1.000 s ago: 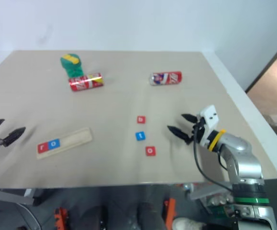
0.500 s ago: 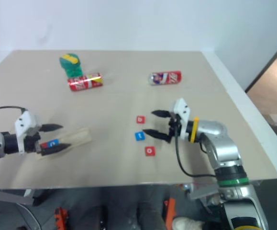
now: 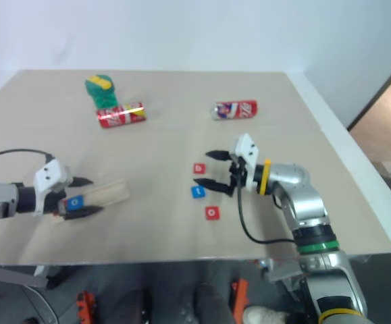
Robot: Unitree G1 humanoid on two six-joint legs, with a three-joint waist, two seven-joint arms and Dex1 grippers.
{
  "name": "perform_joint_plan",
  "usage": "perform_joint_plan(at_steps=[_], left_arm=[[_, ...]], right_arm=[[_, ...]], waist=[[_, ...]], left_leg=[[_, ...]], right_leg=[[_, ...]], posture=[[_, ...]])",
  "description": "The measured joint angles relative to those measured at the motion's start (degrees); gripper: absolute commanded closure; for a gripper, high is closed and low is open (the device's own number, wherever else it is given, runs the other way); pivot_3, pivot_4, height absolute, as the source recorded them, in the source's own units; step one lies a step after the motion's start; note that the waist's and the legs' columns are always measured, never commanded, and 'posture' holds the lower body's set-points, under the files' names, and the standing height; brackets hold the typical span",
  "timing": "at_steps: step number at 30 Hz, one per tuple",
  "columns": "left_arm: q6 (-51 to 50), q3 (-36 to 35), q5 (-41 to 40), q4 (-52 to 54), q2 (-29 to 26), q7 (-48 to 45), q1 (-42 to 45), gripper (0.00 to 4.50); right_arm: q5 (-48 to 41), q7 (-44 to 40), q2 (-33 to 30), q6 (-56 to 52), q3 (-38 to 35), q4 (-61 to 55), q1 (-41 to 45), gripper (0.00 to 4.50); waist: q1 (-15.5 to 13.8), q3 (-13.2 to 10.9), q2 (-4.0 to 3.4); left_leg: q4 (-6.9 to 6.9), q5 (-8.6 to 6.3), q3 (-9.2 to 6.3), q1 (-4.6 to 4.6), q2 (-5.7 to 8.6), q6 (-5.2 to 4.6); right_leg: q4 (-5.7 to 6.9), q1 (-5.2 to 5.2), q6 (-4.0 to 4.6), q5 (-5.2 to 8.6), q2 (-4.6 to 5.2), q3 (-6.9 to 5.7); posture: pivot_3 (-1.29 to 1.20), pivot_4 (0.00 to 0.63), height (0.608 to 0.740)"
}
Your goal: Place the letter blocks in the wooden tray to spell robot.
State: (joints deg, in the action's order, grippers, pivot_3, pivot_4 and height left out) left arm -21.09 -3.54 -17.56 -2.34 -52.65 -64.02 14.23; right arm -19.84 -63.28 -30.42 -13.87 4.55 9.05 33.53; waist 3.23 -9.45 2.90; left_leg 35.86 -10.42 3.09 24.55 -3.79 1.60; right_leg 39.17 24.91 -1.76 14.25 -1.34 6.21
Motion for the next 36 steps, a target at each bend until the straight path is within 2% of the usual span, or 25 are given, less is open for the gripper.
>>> perform_joint_plan(at_steps=[4,8,14,18,19,27,30,32,36], left_arm=[[0.65,1.09,0.9,-3.39,0.49,-0.27,0.65,0.0],[1.16,2.0,1.55,-5.59,1.36,-1.11,2.49,0.0],[1.47,4.0,2.54,-8.87,1.75,-2.81,5.3,0.0],[2.76,4.83,4.03,-10.89,1.73,-3.74,6.67,1.21],[3.15,4.87,4.25,-11.13,1.72,-3.96,6.73,1.3],[2.25,7.18,6.01,-8.66,1.73,-5.64,8.47,1.31],[1.01,12.95,6.64,-2.4,3.34,-8.73,11.03,1.31],[0.61,17.93,7.94,0.23,6.78,-10.29,14.24,1.31],[-0.28,21.07,9.59,-0.49,9.1,-10.63,18.25,1.31]], right_arm=[[-1.74,-0.87,0.69,-0.16,-0.23,-0.91,-0.65,0.02],[-5.48,-5.63,1.15,-0.38,-0.24,-3.07,-1.13,0.02],[-5.8,-9.67,1.14,1.88,0.0,-3.46,-1.13,0.02],[-5.28,-10.07,1.15,2.98,0.0,-3.4,-1.13,0.0],[-5.05,-10.06,1.14,3.2,0.0,-3.28,-1.13,0.0],[-3.94,-9.34,1.15,4.44,-0.01,-2.68,-1.13,0.0],[-3.41,-9.03,1.17,4.92,-0.02,-1.54,-1.09,0.0],[-3.05,-9.01,1.23,5.45,-0.01,-0.61,-0.95,0.0],[-2.54,-9.0,1.15,6.18,-0.06,0.52,-0.9,0.0]], waist=[[-0.12,0.0,0.0],[-0.48,0.01,-0.1],[-0.48,0.03,-0.16],[-0.48,0.12,-0.32],[-0.48,0.16,-0.38],[-0.6,0.22,-0.52],[-0.97,0.22,-0.52],[-1.04,0.2,-0.5],[-0.49,0.18,-0.51]], left_leg=[[0.04,0.0,-0.07,0.02,0.0,0.0],[0.18,0.0,-0.09,0.01,0.0,-0.01],[0.43,0.0,-0.14,-0.34,0.0,-0.01],[0.46,0.04,-0.13,-0.37,0.0,-0.07],[0.46,0.04,-0.13,-0.37,0.0,-0.07],[0.46,0.04,-0.15,-0.29,0.05,-0.06],[0.47,0.04,-0.17,-0.19,0.28,-0.06],[0.51,0.03,-0.15,-0.11,0.34,-0.06],[0.52,-0.03,-0.21,-0.1,0.3,-0.17]], right_leg=[[0.01,-0.03,0.0,0.0,-0.01,-0.05],[0.04,-0.1,-0.02,-0.02,-0.02,-0.07],[0.05,-0.61,0.14,0.05,-0.01,-0.11],[0.05,-0.63,0.21,-0.02,-0.01,-0.11],[0.05,-0.63,0.21,-0.01,-0.01,-0.11],[0.04,-0.64,0.11,0.03,0.0,-0.09],[0.04,-0.64,-0.08,0.11,0.19,-0.06],[-0.02,-0.6,-0.29,0.02,0.23,-0.01],[0.0,-0.57,-0.33,-0.01,0.13,-0.01]], posture=[[0.0,0.15,0.74],[0.0,0.15,0.74],[0.0,0.15,0.74],[0.0,0.15,0.74],[0.0,0.15,0.74],[0.0,0.15,0.74],[0.0,0.15,0.74],[0.0,0.15,0.74],[0.0,0.15,0.74]])
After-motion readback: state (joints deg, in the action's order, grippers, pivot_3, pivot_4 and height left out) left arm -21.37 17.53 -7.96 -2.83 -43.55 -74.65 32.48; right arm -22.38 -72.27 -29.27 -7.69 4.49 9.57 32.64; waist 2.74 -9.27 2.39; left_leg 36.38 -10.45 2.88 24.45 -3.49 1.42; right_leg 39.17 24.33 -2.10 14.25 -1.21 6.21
